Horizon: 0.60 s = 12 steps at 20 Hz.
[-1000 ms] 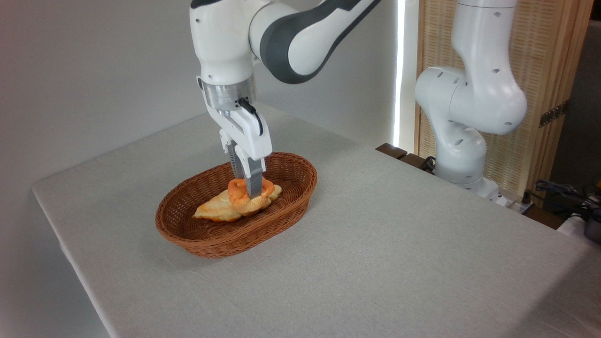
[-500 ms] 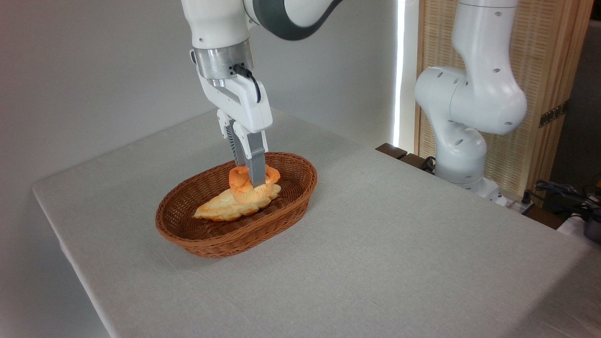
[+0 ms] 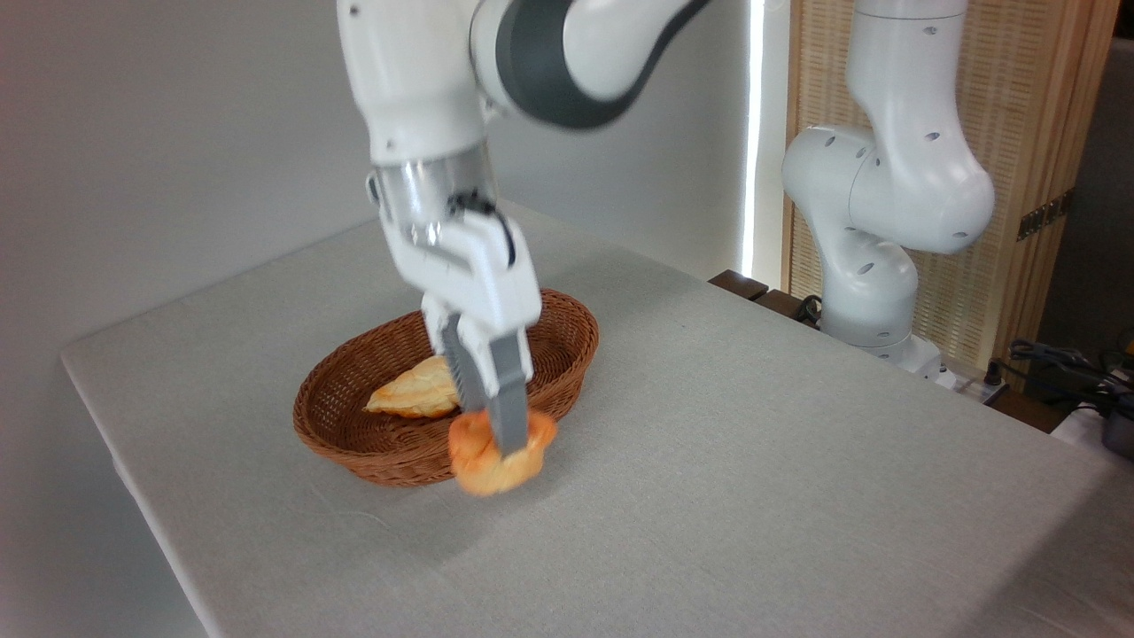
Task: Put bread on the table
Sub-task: 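Carry the orange bread out of the basket and lower it onto the table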
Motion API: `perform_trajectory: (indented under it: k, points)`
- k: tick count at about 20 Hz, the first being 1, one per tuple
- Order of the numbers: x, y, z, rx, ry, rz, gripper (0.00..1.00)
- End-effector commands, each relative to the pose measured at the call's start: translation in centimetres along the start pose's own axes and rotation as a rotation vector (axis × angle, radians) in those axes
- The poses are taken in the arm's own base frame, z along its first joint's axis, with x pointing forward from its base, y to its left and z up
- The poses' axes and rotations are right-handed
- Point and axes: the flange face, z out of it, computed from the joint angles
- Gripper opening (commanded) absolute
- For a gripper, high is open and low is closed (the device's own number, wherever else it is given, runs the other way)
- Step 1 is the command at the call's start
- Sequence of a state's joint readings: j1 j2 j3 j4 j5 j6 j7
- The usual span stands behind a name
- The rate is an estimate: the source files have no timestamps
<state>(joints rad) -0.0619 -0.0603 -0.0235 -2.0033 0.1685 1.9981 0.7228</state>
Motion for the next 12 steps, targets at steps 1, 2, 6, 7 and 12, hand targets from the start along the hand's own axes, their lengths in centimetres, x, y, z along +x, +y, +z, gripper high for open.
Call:
perform_trajectory:
  k: [1, 2, 6, 7, 12]
  points:
    - [1.7, -1.6, 3.4, 0.022, 0.015, 0.014, 0.48]
    - [1.9, -1.7, 3.9, 0.028, 0.008, 0.021, 0.5]
    - [1.9, -1.9, 4.5, 0.055, -0.025, 0.039, 1.0]
    - [1.9, -1.9, 4.5, 0.056, -0.024, 0.038, 1.0]
    - [1.9, -1.9, 4.5, 0.056, -0.024, 0.038, 1.0]
